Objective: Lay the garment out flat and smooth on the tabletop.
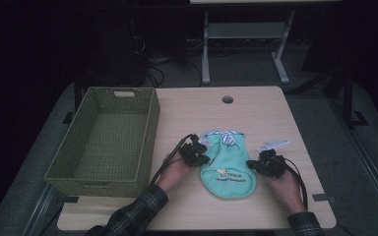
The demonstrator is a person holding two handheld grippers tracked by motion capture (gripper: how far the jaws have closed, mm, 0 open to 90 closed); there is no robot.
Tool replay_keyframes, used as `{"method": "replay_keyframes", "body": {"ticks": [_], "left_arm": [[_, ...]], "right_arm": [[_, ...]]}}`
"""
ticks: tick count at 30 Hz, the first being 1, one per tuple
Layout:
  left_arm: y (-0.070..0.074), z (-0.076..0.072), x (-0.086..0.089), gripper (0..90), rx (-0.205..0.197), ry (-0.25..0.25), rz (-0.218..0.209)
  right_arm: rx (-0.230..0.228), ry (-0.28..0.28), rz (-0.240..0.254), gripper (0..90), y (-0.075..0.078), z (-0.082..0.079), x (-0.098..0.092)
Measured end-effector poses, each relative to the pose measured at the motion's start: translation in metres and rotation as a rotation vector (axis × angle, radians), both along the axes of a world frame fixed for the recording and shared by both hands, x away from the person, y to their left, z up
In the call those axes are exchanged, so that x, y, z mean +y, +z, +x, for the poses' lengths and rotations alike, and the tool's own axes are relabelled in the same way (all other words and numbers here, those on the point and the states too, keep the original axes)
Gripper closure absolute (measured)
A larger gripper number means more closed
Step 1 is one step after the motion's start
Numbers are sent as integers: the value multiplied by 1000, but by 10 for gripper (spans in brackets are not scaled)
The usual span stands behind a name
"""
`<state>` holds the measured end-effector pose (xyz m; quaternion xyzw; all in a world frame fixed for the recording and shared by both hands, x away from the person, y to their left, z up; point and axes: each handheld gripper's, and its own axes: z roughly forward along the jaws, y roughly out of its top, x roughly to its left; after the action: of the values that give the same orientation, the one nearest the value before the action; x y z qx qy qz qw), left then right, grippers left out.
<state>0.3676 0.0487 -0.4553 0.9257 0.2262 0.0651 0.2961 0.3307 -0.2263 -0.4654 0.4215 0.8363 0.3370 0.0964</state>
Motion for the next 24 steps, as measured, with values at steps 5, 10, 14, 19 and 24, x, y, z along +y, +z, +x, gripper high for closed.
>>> {"method": "replay_keyframes", "body": {"ticks": [5,10,14,19,24], "left_arm": [[0,-14,3,897,20,-23,-20],[-2,-24,4,897,65,-41,-58],[-3,-33,-1,898,85,-61,-83],[0,-36,-4,896,90,-81,-90],[10,-26,5,891,65,-31,-125]], "right_arm": [[-7,-5,-3,899,0,3,0],[-9,-14,-8,899,0,7,-1],[-21,-25,-10,899,-1,12,-1],[-28,-35,-6,899,-1,13,-2],[-39,-25,17,899,6,5,-1]]}}
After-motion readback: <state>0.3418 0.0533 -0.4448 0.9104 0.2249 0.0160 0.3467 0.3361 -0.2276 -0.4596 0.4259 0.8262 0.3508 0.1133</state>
